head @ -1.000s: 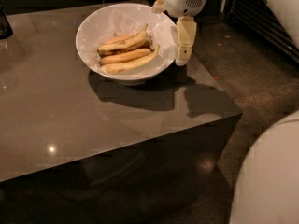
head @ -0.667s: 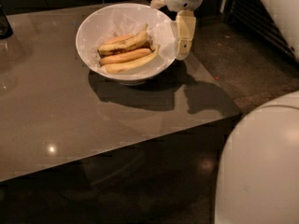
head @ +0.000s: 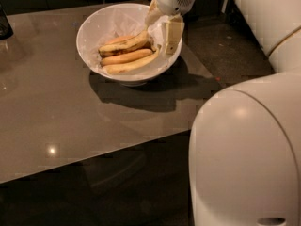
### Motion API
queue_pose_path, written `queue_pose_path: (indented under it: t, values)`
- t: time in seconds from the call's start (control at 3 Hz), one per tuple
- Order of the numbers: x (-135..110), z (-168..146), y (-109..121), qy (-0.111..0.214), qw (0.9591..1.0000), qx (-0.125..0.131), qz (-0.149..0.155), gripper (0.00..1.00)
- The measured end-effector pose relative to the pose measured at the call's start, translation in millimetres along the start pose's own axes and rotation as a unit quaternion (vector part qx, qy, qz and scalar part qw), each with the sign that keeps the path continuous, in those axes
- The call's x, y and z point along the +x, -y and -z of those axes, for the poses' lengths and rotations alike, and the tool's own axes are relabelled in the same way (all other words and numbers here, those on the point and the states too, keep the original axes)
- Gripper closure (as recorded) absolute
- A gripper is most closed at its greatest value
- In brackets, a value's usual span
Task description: Pick banana from white bowl
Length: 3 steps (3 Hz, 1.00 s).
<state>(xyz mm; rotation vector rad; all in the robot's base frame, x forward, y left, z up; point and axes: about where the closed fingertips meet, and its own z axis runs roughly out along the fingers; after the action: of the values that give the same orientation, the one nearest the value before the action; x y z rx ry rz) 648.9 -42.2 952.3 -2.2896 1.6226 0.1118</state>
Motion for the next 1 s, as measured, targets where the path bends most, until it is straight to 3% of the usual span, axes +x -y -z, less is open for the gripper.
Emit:
queue_pose_path:
  t: [0.33, 1.0]
  values:
    - [-6.1, -20.8, 4.4, 0.014, 0.9998, -0.017, 0.004, 0.39]
    - [-22.0, -51.7, 0.7, 0.036, 0.9982, -0.049, 0.005, 0.40]
